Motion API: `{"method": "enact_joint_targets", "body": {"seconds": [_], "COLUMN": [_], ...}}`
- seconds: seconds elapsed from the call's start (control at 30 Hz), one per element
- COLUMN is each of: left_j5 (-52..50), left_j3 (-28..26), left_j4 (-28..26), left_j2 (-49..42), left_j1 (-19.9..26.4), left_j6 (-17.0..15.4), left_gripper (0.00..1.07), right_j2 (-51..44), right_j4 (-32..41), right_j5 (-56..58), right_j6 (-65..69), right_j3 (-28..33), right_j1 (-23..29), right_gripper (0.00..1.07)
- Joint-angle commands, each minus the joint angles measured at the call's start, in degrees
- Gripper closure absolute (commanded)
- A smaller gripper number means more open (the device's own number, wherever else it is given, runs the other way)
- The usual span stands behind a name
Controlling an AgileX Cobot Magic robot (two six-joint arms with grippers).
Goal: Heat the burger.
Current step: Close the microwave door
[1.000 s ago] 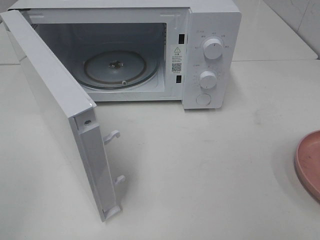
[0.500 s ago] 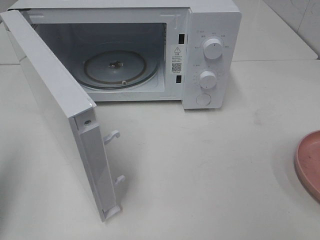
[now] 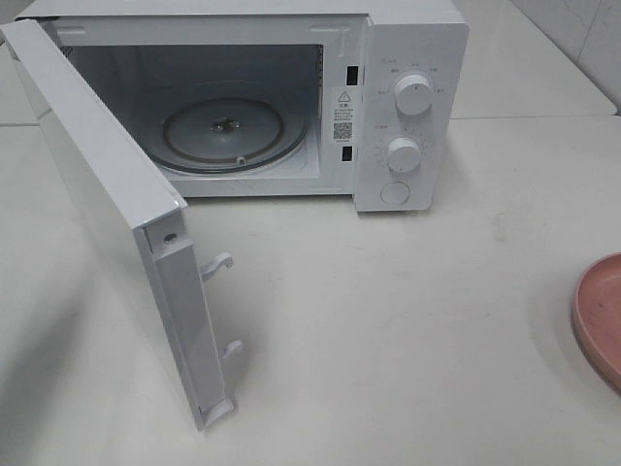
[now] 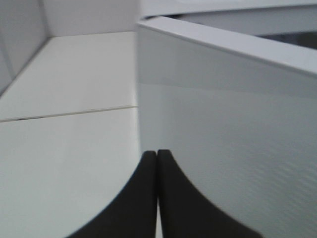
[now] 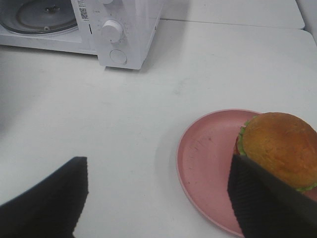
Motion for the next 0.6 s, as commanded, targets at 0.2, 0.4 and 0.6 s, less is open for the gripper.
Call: {"method": "enact_joint_targets", "body": {"seconds": [0.2, 0.4, 0.6], "left_j5": [-7.85, -8.42, -9.45], "left_j3": [-5.04, -10.20, -18.22], "left_j4": [9.28, 8.08, 6.53], "left_j2": [12.20, 20.05, 28.88], "left_j1": [-5.50, -12.20, -17.13], "left_j6": [-9.91, -8.31, -8.54], "left_gripper": [1.07, 1.07, 1.07], "right_j2": [-1.55, -1.55, -1.55], "right_j4": [0.11, 0.11, 0.11], "right_j5": [-0.52, -0.52, -0.52], "right_j6": [-0.74, -0.74, -0.74], "right_j3": [0.23, 0.23, 0.23], "right_j1": [-0.34, -0.34, -0.34], "right_gripper": [0.32, 0.32, 0.32]}}
